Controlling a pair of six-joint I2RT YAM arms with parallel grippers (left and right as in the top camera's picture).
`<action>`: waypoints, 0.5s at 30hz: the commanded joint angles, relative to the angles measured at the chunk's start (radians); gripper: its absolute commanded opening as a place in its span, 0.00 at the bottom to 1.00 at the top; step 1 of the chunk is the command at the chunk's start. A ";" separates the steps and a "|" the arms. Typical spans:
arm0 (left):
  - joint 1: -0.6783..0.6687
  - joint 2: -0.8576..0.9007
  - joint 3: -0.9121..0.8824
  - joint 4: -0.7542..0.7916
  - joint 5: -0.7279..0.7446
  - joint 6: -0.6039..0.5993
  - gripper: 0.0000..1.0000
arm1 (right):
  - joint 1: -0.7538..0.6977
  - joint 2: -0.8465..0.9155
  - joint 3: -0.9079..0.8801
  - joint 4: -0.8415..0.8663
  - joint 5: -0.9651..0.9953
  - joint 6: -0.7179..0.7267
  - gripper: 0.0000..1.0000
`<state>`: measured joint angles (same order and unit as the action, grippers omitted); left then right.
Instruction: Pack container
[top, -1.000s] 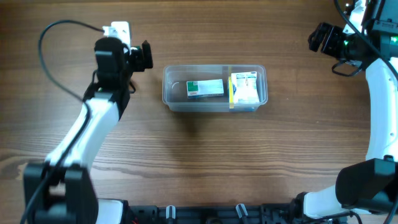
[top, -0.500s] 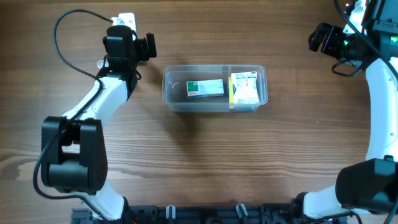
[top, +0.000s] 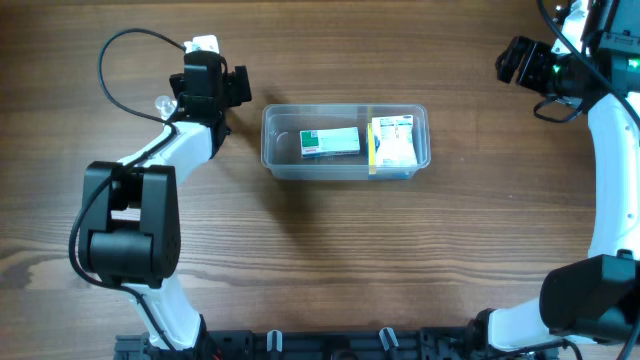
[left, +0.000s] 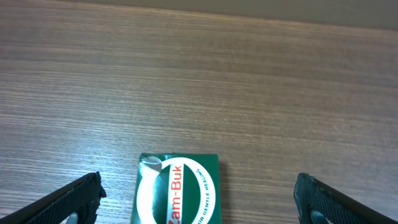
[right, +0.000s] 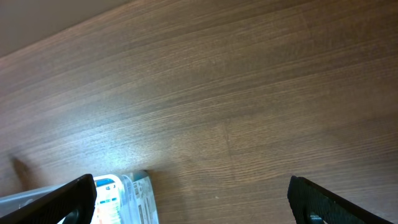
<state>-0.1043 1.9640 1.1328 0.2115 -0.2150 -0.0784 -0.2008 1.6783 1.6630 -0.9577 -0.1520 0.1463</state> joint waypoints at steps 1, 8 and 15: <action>0.023 0.019 0.018 0.010 -0.030 -0.039 1.00 | 0.003 0.001 0.005 0.000 0.006 0.014 1.00; 0.031 0.058 0.018 0.010 -0.030 -0.039 1.00 | 0.003 0.001 0.005 0.000 0.006 0.014 1.00; 0.031 0.073 0.018 0.010 -0.029 -0.039 1.00 | 0.003 0.001 0.005 0.000 0.006 0.014 1.00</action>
<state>-0.0788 2.0285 1.1328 0.2173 -0.2241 -0.0963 -0.2008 1.6783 1.6630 -0.9577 -0.1520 0.1463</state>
